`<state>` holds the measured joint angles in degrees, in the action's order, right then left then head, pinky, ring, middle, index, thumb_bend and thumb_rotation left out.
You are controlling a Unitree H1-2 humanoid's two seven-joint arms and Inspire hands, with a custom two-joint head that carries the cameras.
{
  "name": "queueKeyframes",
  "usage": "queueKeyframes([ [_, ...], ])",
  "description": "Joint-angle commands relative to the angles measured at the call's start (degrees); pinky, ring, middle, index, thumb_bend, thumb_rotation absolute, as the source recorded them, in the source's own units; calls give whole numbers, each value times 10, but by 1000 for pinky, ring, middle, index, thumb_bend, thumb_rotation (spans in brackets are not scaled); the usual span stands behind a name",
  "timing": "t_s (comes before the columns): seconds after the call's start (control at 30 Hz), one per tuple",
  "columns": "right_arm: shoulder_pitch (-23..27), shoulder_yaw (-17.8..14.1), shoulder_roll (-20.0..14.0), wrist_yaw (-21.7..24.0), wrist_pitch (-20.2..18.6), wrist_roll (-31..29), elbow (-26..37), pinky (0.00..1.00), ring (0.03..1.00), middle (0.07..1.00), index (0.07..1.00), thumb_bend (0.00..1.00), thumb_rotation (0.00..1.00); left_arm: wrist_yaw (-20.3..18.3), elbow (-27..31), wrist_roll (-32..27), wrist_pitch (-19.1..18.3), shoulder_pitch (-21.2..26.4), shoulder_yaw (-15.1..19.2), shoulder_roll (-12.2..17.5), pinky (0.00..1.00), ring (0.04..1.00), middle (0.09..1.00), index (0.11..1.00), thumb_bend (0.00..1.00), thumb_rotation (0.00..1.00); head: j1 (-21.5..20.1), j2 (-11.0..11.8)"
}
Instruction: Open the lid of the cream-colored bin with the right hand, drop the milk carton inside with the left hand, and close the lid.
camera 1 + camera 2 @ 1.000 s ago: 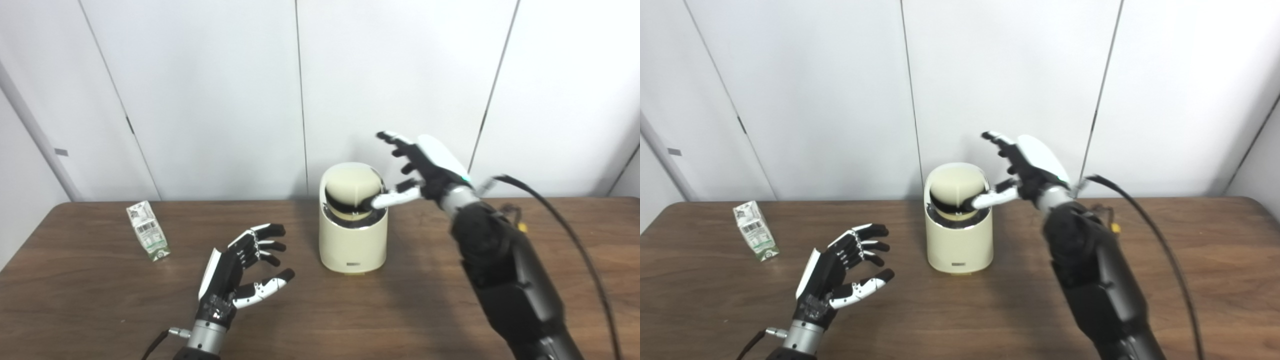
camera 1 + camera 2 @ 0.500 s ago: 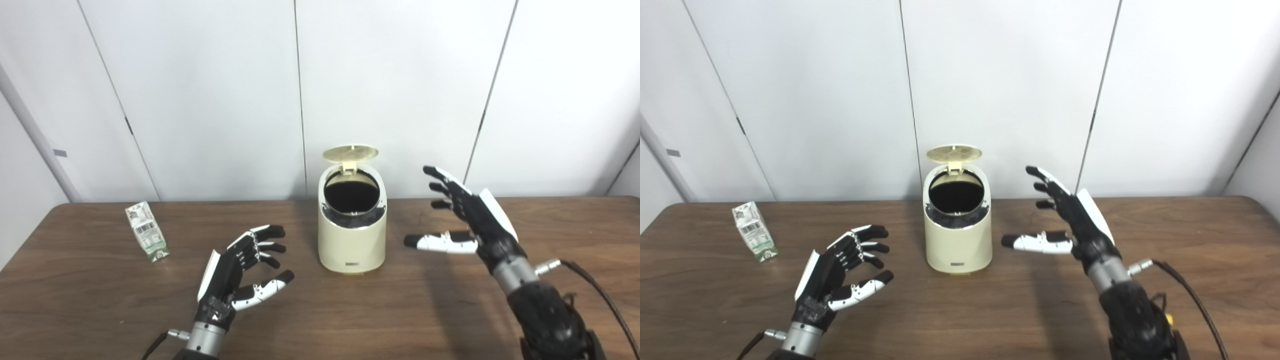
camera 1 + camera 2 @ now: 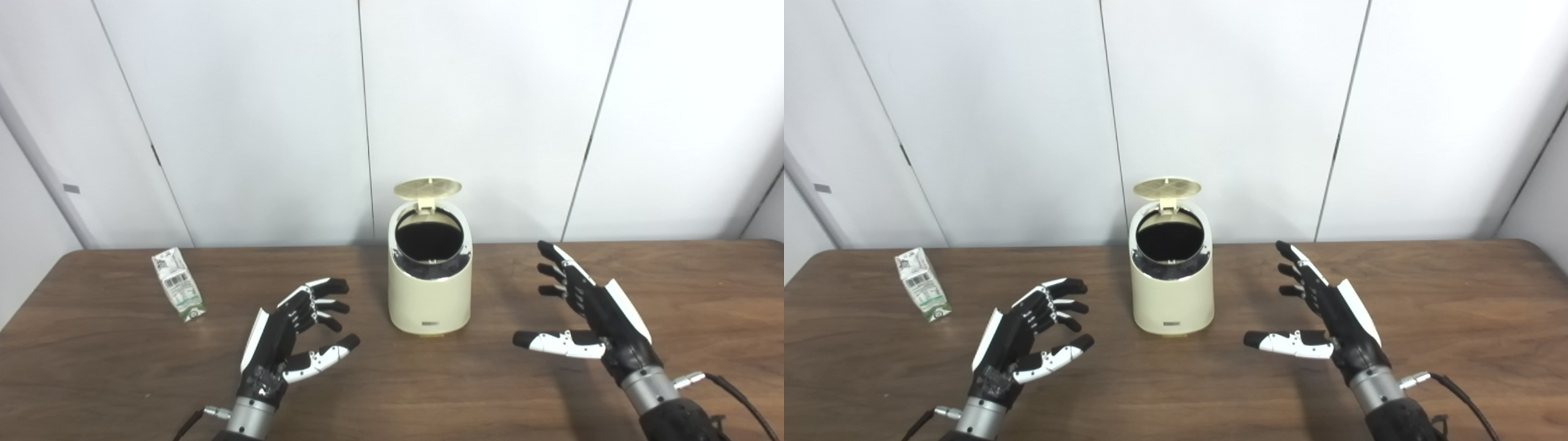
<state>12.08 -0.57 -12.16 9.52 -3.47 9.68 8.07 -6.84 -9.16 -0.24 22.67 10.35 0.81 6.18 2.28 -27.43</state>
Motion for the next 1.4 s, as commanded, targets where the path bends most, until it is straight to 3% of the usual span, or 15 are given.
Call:
queueKeyframes([
  [0.0, 7, -1, -6, -5, 33, -10, 19, 797, 906, 955, 946, 815, 237, 6, 15, 1, 5, -8, 0, 1, 520, 652, 752, 762, 620, 0, 26, 7],
  [0.1, 2, 0, -12, -7, 49, -9, 13, 807, 908, 953, 947, 800, 209, 15, 26, 21, 14, -9, 3, 4, 519, 653, 756, 762, 626, 5, 47, 11],
  [0.3, -6, -7, -23, 1, 68, -33, -1, 859, 933, 969, 956, 781, 150, 50, 109, 81, -28, -19, 29, 15, 558, 684, 760, 746, 695, 152, 116, 41],
  [0.5, -9, -9, -25, 4, 51, -56, -1, 902, 965, 994, 973, 766, 79, 50, 164, 85, -39, -10, 60, 65, 541, 706, 777, 752, 691, 182, 170, 63],
  [0.6, -4, -6, -24, 6, 48, -62, 0, 898, 961, 992, 966, 759, 117, 48, 186, 70, -53, -3, 85, 95, 551, 703, 774, 758, 702, 141, 184, 70],
  [0.73, 4, 1, -26, -2, 45, -36, -2, 802, 912, 965, 945, 789, 260, 31, 175, 36, -41, 19, 111, 155, 553, 682, 771, 758, 717, 124, 193, 76],
  [0.83, 9, 2, -27, 0, 47, -35, -5, 758, 902, 959, 940, 795, 270, 19, 159, 5, -38, 40, 134, 203, 558, 685, 778, 761, 712, 72, 196, 74],
  [0.93, 11, 2, -28, 2, 44, -36, -4, 733, 891, 951, 933, 807, 268, 23, 150, 6, -45, 57, 153, 230, 556, 705, 778, 759, 744, 32, 197, 75],
  [1.1, 14, 2, -28, 6, 38, -42, -2, 695, 888, 947, 931, 825, 274, 37, 121, 28, -54, 77, 171, 248, 590, 740, 776, 766, 760, 48, 203, 75],
  [1.27, 14, 1, -31, 12, 32, -43, 5, 659, 872, 946, 927, 859, 316, 52, 76, 49, -59, 92, 178, 257, 622, 787, 793, 784, 839, 42, 203, 72],
  [1.37, 12, 1, -33, 15, 25, -43, 11, 665, 867, 944, 924, 866, 325, 60, 40, 62, -44, 101, 177, 262, 642, 783, 792, 791, 867, 59, 202, 71],
])
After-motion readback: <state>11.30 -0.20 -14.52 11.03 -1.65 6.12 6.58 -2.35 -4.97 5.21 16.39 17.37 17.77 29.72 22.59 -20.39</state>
